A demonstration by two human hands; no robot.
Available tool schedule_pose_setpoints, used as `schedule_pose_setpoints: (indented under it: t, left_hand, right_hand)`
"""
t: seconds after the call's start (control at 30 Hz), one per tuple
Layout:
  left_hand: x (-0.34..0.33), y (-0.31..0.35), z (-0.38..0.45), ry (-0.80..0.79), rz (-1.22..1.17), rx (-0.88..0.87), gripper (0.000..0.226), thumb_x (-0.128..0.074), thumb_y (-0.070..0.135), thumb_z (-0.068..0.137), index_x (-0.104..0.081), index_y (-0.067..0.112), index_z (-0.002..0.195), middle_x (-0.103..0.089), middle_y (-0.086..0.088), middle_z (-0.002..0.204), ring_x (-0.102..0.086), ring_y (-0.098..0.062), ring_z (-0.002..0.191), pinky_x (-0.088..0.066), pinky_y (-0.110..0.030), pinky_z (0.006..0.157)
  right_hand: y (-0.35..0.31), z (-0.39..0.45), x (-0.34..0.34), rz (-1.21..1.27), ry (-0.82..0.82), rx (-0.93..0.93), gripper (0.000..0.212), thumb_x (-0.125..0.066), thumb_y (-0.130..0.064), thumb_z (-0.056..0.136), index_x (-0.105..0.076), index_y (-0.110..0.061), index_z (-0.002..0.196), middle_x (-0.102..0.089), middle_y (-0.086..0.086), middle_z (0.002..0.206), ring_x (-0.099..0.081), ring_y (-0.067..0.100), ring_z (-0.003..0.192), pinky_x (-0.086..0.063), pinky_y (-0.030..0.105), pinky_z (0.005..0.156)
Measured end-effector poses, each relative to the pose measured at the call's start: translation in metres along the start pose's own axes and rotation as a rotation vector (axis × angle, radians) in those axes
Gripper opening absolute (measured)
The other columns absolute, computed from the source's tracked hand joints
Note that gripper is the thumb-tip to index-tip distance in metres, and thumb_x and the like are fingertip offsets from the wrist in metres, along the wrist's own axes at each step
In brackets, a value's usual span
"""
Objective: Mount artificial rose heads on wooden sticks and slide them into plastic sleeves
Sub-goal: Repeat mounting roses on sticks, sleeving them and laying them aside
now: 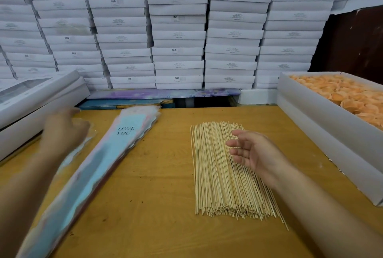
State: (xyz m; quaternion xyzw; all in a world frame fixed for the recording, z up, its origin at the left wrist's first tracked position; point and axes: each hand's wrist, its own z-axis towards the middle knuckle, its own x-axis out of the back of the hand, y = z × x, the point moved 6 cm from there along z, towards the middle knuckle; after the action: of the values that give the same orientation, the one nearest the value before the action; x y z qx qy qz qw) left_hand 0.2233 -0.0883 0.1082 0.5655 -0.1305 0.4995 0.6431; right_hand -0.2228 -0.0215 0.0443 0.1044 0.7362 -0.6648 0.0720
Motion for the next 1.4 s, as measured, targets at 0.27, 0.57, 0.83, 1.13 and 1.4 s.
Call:
schedule_pose_setpoints:
  t: [0.27,0.57,0.83,1.13,1.4]
  left_hand:
    - [-0.086,0.093,-0.094,-0.158,-0.133,-0.246,0.046,-0.061,0.027,0.097,-0.051,0.02,0.141,-0.053,-0.008,0.143,-0.056,-0.013,0.107,-0.044,-0.033,0.092]
    - [-0.154,0.128,-0.173,-0.395,-0.04,-0.478,0.053,-0.044,0.05,0.101,-0.043,0.025,0.147,-0.043,0.006,0.147,-0.043,-0.01,0.131,-0.036,-0.026,0.104]
    - [-0.159,0.127,-0.18,-0.391,0.121,-0.547,0.04,-0.036,0.043,0.105,-0.052,0.025,0.137,-0.054,0.006,0.135,-0.048,-0.013,0.124,-0.039,-0.029,0.105]
    - [-0.159,0.127,-0.179,-0.386,0.117,-0.567,0.035,-0.035,0.041,0.106,-0.056,0.027,0.13,-0.055,0.008,0.13,-0.049,-0.01,0.12,-0.04,-0.027,0.101]
    - [-0.158,0.127,-0.18,-0.386,0.103,-0.563,0.035,-0.034,0.039,0.106,-0.056,0.027,0.131,-0.055,0.009,0.129,-0.049,-0.01,0.119,-0.039,-0.027,0.101]
  right_hand:
    - [0.0,0.001,0.006,-0.038,0.038,0.008,0.021,-0.05,-0.011,0.098,-0.063,-0.009,0.115,-0.076,0.007,0.085,-0.069,0.014,0.068,-0.054,0.025,0.057]
    - [0.002,0.003,0.011,-0.139,0.09,0.023,0.019,-0.05,-0.009,0.098,-0.065,-0.012,0.11,-0.077,0.007,0.085,-0.068,0.014,0.067,-0.053,0.024,0.058]
    - [0.001,0.009,0.019,-0.526,0.184,0.089,0.02,-0.053,-0.011,0.096,-0.064,-0.02,0.11,-0.073,0.002,0.094,-0.068,0.016,0.073,-0.056,0.029,0.065]
    - [-0.095,0.037,0.075,-1.518,0.492,0.348,0.039,-0.045,-0.015,0.097,-0.056,-0.006,0.134,-0.054,0.018,0.136,-0.042,0.036,0.129,-0.042,0.047,0.1]
    - [-0.146,0.036,0.156,-1.587,0.762,-0.064,0.049,-0.029,-0.029,0.104,-0.049,-0.001,0.14,-0.038,0.024,0.15,-0.026,0.042,0.14,-0.03,0.053,0.111]
